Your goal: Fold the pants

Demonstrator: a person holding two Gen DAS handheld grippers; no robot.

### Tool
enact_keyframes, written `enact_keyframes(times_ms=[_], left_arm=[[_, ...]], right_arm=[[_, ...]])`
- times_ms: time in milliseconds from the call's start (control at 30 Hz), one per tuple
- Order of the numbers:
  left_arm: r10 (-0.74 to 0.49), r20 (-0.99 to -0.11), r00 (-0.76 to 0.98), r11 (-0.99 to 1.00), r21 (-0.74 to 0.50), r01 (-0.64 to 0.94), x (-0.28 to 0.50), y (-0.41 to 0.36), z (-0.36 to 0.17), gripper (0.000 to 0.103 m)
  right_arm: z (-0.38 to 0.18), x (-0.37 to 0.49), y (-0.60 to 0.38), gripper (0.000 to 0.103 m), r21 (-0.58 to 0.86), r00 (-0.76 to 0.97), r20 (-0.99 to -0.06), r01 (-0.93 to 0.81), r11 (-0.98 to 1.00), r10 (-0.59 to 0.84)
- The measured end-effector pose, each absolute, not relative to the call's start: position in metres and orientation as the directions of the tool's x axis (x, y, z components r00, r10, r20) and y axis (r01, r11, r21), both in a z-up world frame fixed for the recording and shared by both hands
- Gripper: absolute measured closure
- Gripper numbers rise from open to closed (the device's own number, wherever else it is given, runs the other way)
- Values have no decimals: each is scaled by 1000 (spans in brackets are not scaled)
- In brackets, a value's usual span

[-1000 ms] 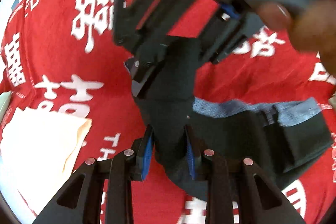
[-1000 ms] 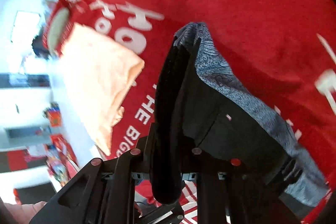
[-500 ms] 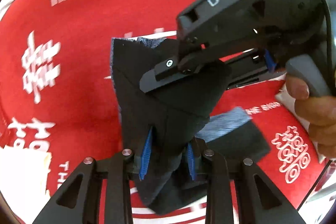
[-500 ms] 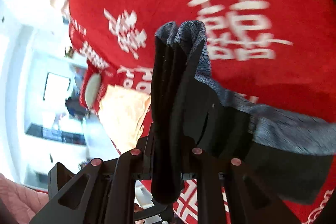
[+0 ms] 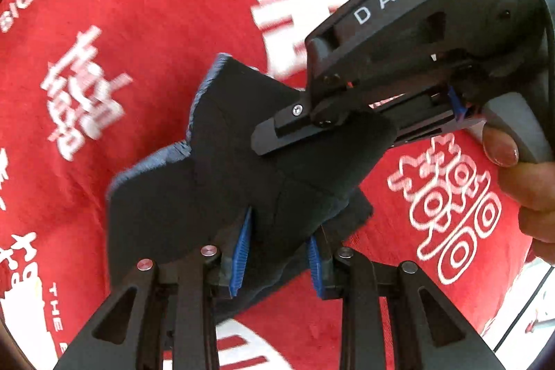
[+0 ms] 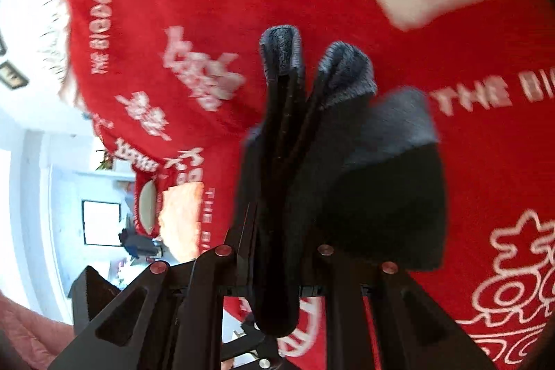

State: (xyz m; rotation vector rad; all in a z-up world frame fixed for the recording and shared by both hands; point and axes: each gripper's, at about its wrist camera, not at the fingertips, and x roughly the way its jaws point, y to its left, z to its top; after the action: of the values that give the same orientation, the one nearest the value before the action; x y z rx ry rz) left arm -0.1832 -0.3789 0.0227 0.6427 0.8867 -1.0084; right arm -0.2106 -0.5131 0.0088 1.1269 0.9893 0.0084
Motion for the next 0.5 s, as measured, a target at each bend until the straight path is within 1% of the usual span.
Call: enact_keyframes(times_ms=[133,267,333,400,500], left_arm=[[-395,-884,249,388,86,918,-193,-384,1,73],[-369,-895,249,372,104,923,-195,-384,-1,73],[-359,-901,244,369,103,924,-193,-384,1,66],[-358,-904,236,383,89,920,-191,-381,7,42],[-359,-904,231,399,75,914,-190,-371,17,41]], right_arm=[[-25,-224,-521,85,758,590,-652,487,435,476],[-37,-225,-524,82,748,578,-662,484,453,477],[-35,-225,-525,79,741,571,-670,485,464,474],[-33,-228,-525,77,729,566,-683,492,475,462],[-33,-232,-527,77,705,547,-708,518,484,446]])
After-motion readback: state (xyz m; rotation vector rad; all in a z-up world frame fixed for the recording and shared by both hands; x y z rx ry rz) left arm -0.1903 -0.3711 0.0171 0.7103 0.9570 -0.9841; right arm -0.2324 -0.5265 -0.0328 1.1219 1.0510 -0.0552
